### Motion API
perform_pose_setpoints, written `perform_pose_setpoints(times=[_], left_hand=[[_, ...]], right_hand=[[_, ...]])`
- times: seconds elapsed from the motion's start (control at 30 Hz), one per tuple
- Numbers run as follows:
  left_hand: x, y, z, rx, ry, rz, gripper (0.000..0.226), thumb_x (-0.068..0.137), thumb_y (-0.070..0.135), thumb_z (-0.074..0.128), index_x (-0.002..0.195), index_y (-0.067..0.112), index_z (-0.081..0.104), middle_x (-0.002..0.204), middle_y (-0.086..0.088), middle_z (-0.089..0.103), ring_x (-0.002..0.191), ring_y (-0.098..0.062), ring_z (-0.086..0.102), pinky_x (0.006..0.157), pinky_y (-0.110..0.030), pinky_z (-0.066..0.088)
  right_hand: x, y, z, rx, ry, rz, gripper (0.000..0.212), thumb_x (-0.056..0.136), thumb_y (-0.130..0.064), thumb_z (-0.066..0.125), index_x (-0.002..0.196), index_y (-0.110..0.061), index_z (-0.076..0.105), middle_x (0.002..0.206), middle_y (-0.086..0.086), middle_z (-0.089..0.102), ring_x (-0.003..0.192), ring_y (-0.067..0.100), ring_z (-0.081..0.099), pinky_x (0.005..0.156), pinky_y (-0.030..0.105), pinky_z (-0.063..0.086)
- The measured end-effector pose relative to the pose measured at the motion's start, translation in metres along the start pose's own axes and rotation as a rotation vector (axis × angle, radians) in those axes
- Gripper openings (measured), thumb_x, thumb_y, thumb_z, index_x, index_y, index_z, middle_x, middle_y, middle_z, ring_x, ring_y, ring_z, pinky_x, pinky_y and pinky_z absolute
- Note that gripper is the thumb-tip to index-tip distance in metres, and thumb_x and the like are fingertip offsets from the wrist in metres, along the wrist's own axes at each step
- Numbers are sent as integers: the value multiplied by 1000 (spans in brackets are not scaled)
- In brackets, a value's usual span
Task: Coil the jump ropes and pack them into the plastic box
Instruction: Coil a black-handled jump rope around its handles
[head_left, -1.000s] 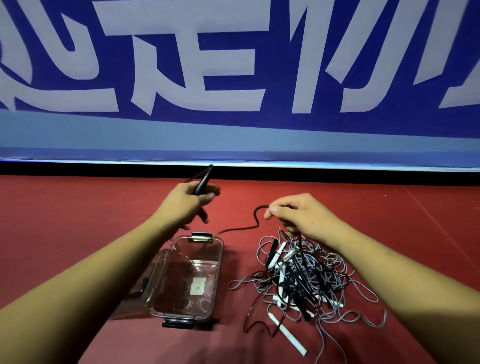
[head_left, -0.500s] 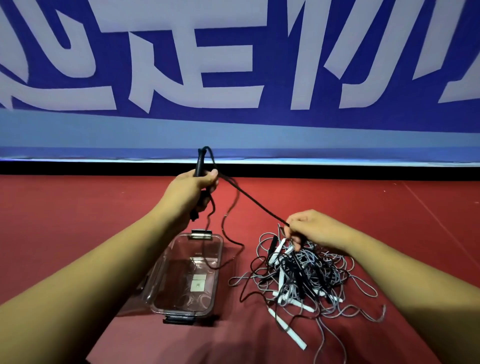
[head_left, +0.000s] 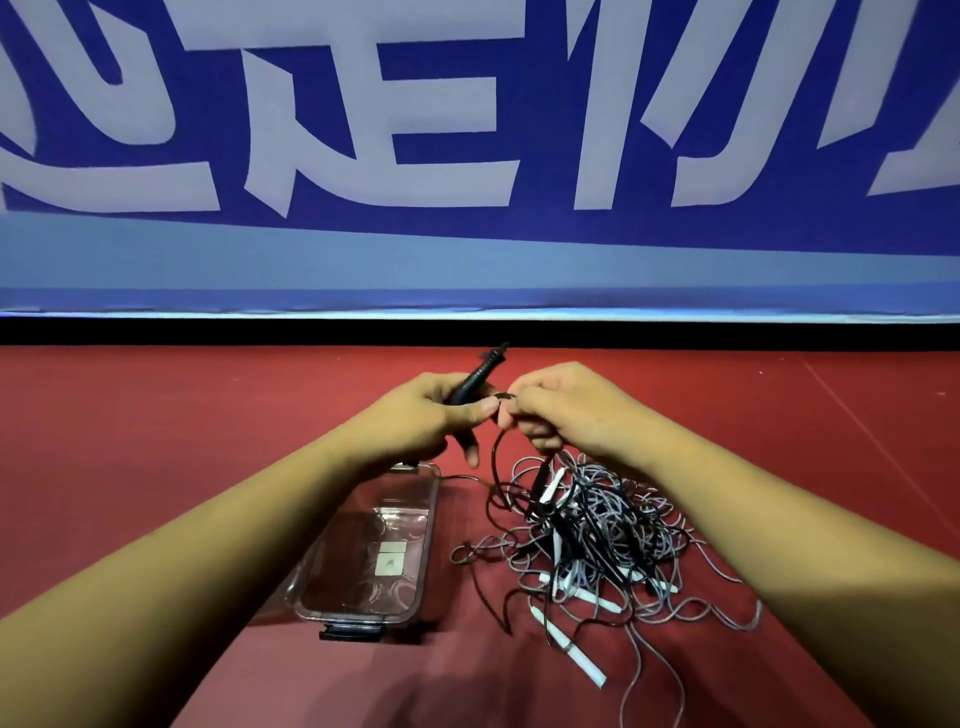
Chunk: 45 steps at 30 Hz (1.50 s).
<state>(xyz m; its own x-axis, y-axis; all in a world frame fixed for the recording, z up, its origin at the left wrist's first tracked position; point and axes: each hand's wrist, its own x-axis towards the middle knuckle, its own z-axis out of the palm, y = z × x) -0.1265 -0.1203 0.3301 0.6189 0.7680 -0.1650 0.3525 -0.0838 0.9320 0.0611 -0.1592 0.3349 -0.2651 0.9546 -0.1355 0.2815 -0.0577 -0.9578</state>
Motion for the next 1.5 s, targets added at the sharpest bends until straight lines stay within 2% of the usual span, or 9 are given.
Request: perform_pose_setpoints(times=[0.33, 0.57, 0.67, 0.9, 1.13, 1.23, 1.33, 1.43, 1.5], left_hand=[[11, 1, -15, -382, 429, -5, 24, 96, 12, 56, 74, 16, 50, 65, 2, 51, 47, -11, 32, 42, -21, 19], [7, -8, -21, -157, 486, -197, 14, 96, 18, 60, 84, 12, 65, 73, -7, 60, 45, -13, 41, 41, -19, 22], [1, -5, -17, 194, 500, -131, 12, 94, 8, 61, 98, 16, 68, 59, 4, 60, 32, -3, 43, 38, -16, 32], [4, -7, 17, 44, -4, -88, 14, 97, 27, 59, 96, 15, 67, 60, -4, 61, 40, -8, 41, 42, -17, 27], [12, 10, -22, -365, 425, -99, 27, 99, 21, 54, 73, 15, 48, 46, 8, 36, 35, -4, 30, 34, -14, 18], [4, -9, -54, -135, 595, -163, 28, 98, 29, 58, 73, 15, 54, 49, 1, 46, 40, -13, 35, 44, -18, 19], [-2, -30, -60, 260, 457, -319, 23, 97, 25, 60, 86, 6, 66, 64, -9, 63, 41, -15, 52, 40, -20, 30], [1, -36, -54, 607, 438, -308, 20, 95, 24, 62, 103, 8, 70, 81, -12, 68, 57, -16, 57, 52, -27, 42], [2, -25, -43, 519, 474, -192, 18, 96, 25, 61, 105, 13, 70, 88, -9, 68, 66, -17, 58, 53, -28, 48]], right_hand=[[-5, 40, -29, -162, -43, 21, 25, 101, -23, 49, 89, -6, 62, 66, 3, 55, 63, 11, 59, 61, 15, 43], [-6, 45, -21, -322, -6, 109, 60, 81, -71, 41, 70, -15, 61, 54, 0, 52, 51, 15, 51, 56, 24, 40], [-9, 47, -14, -372, -20, 94, 55, 82, -67, 55, 51, -22, 52, 49, -3, 51, 44, 13, 43, 54, 26, 36], [-8, 26, -10, -355, 18, -70, 49, 85, -61, 59, 60, -19, 63, 52, -1, 52, 45, 11, 45, 46, 20, 33], [-12, 53, -45, -482, -27, 31, 36, 92, -41, 63, 66, -15, 62, 53, -5, 56, 47, 8, 49, 50, 19, 38], [-20, 81, -65, -410, -30, 206, 34, 96, -33, 58, 71, -10, 59, 56, 0, 57, 56, 17, 62, 51, 22, 43], [-19, 82, -68, -339, 75, 164, 33, 99, -30, 53, 75, -8, 61, 54, -1, 55, 58, 19, 66, 54, 20, 42], [-9, 65, -50, -291, 69, 86, 34, 99, -31, 52, 75, -11, 63, 48, -8, 49, 47, 15, 57, 53, 23, 41], [-3, 51, -35, -283, 42, 41, 34, 99, -33, 53, 72, -15, 65, 51, -9, 48, 43, 9, 45, 50, 23, 38]])
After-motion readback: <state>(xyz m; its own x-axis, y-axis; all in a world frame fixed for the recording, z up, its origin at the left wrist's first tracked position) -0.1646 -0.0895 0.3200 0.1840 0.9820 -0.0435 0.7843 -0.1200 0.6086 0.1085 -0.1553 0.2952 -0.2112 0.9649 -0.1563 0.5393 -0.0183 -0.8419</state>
